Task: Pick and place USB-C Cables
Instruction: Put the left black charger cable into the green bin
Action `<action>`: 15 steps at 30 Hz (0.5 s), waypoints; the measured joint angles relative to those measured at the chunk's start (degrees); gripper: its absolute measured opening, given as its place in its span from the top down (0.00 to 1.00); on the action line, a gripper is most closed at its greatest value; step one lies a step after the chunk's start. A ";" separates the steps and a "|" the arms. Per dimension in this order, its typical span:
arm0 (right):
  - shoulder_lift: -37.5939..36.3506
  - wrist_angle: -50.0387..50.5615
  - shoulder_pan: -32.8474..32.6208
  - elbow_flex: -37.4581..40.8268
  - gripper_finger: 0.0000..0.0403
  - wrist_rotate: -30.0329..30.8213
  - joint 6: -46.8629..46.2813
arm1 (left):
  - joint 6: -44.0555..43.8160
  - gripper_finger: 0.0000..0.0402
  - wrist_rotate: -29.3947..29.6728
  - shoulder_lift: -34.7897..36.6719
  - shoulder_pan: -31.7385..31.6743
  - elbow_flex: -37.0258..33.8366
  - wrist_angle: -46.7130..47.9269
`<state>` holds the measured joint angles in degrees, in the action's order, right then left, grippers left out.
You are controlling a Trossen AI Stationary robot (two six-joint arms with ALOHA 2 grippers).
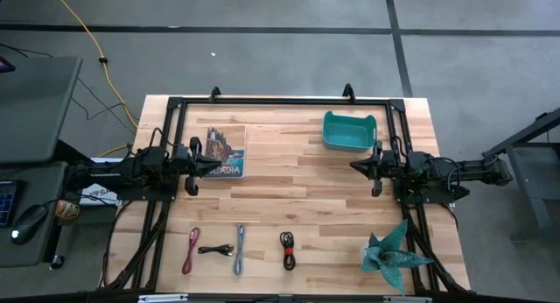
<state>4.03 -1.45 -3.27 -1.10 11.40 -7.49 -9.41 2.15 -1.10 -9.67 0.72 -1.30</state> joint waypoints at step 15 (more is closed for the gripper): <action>0.00 0.00 0.02 0.00 1.00 0.00 0.00 | -1.98 0.67 1.81 0.00 0.00 0.01 0.21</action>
<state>4.03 -1.45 -3.25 -1.10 11.40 -7.49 -11.39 3.97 -1.10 -9.67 0.73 -1.08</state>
